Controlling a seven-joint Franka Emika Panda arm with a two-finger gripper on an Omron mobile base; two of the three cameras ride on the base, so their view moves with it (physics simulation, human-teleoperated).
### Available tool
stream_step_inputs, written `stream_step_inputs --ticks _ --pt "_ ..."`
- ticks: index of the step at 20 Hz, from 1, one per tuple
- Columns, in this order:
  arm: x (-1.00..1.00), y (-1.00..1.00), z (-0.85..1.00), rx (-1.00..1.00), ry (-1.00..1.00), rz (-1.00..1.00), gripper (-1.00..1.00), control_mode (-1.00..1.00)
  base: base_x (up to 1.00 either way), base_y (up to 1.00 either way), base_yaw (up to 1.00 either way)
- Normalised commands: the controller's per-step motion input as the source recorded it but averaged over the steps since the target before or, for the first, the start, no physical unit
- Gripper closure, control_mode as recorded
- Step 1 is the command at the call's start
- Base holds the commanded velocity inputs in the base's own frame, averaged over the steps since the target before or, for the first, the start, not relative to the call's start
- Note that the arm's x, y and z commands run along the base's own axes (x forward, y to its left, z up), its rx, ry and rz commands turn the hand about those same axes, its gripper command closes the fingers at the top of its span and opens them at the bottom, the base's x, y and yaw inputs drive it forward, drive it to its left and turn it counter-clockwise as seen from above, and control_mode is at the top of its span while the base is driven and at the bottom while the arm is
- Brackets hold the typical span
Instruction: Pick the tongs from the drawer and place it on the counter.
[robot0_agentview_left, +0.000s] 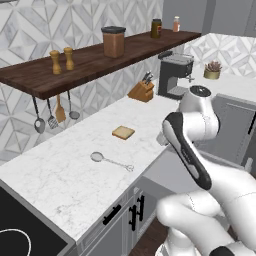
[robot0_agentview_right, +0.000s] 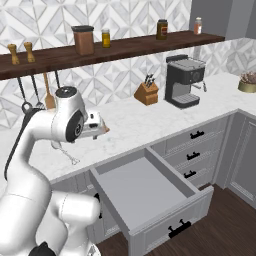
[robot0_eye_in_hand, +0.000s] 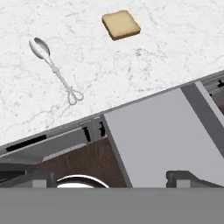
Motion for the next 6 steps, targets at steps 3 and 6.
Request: stream_step_inputs --ticks 3,6 --pt "-1.00 -0.75 0.05 0.15 -0.01 -0.24 -1.00 -1.00 0.00 0.00 0.00" --pt "-1.00 -0.26 -0.08 0.25 -0.15 -0.32 -1.00 -1.00 0.00 0.00 0.00"
